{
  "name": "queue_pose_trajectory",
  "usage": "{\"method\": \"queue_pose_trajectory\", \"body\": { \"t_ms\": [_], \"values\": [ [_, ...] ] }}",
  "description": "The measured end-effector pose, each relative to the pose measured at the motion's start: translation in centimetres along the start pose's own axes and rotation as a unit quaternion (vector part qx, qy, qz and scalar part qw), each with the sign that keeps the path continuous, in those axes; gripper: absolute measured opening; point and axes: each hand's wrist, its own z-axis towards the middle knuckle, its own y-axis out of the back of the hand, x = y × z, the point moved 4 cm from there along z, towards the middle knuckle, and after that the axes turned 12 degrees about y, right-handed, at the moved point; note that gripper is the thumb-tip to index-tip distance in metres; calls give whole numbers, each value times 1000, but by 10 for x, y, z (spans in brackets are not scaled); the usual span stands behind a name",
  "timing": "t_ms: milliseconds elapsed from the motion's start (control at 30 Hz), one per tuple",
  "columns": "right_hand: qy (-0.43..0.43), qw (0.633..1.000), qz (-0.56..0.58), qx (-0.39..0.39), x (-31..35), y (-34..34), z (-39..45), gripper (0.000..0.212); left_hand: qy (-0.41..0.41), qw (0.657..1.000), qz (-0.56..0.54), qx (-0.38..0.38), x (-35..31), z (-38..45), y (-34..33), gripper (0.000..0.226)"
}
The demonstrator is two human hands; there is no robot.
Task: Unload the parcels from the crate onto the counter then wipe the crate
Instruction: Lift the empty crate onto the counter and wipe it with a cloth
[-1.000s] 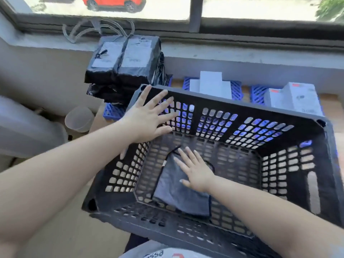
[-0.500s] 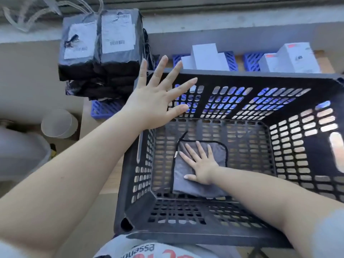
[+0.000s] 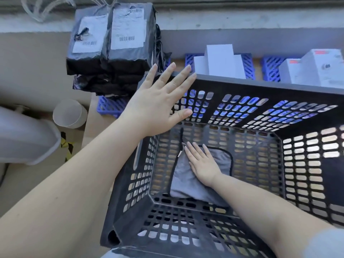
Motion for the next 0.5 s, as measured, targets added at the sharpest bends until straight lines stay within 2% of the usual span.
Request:
{"method": "queue_pose_trajectory", "body": {
  "t_ms": [100, 167, 200, 267, 300, 433, 500],
  "values": [
    [-65, 995, 38, -63, -1, 22, 17, 70, 0, 1000, -10, 4, 0, 0, 1, 76],
    [-93, 992, 43, -74, 2, 31, 22, 75, 2, 1000, -23, 6, 0, 0, 3, 75],
    [-68, 995, 20, -69, 9, 35, 20, 74, 2, 1000, -29, 7, 1, 0, 4, 75],
    [-3, 1000, -24, -9, 13, 20, 11, 75, 3, 999, -34, 11, 1, 0, 4, 74],
    [2, 999, -40, 13, 11, 11, 5, 75, 4, 999, -34, 11, 1, -1, 4, 74],
    [-26, 999, -39, -4, 0, 6, 0, 55, 5, 999, -32, 15, 0, -1, 5, 74],
    [-2, 999, -29, -36, -4, 7, 8, 49, 6, 999, -30, 16, 0, -2, 5, 74]
  ]
}}
